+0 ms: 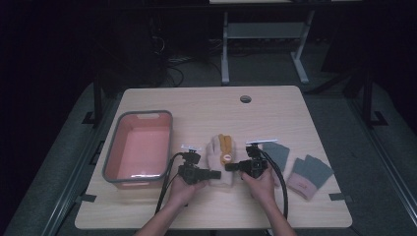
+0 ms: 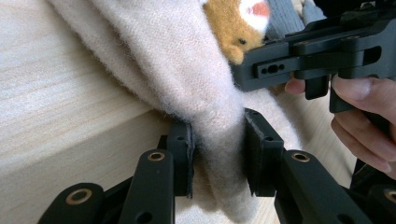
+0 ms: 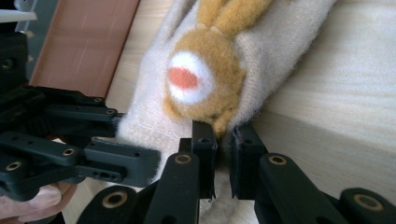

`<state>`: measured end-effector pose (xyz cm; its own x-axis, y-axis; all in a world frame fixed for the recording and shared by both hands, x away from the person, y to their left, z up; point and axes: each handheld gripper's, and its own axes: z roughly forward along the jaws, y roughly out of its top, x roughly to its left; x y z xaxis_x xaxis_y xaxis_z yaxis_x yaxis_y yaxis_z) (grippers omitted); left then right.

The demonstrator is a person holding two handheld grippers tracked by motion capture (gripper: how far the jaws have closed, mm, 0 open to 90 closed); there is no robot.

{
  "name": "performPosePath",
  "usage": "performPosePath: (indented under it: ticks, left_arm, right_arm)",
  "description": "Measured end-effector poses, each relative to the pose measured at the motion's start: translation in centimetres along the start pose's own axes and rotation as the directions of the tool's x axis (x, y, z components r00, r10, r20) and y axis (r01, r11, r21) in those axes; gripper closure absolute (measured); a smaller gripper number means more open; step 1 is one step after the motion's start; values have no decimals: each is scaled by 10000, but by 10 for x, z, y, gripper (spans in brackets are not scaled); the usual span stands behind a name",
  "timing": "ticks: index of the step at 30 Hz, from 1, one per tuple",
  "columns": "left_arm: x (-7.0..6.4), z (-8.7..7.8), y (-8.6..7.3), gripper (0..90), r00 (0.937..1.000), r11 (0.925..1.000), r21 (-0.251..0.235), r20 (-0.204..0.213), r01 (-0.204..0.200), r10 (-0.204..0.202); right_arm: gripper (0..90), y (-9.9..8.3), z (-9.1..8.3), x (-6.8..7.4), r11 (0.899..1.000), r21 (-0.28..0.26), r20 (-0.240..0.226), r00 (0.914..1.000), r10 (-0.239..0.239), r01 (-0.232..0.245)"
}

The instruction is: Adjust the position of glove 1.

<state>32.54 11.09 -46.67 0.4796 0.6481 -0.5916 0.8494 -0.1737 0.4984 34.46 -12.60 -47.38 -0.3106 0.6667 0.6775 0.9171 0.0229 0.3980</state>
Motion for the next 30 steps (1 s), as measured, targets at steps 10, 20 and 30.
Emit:
performPosePath:
  ticks: [10, 20, 30]
  left_arm:
    - [-1, -5, 2, 676, 9997, 9999, -157, 213, -68, 72]
    - [-6, -15, 6, 676, 9988, 9988, -406, 375, -283, 299]
    - [-11, -26, 11, 676, 9966, 9967, -582, 559, -575, 607]
  right_arm:
    - [832, 2, -8, 3, 9996, -182, -288, 9993, -229, 223]
    - [833, 7, -18, 13, 9985, -282, -434, 9979, -484, 472]
    - [834, 11, -27, 20, 9976, -419, -739, 9956, -575, 545]
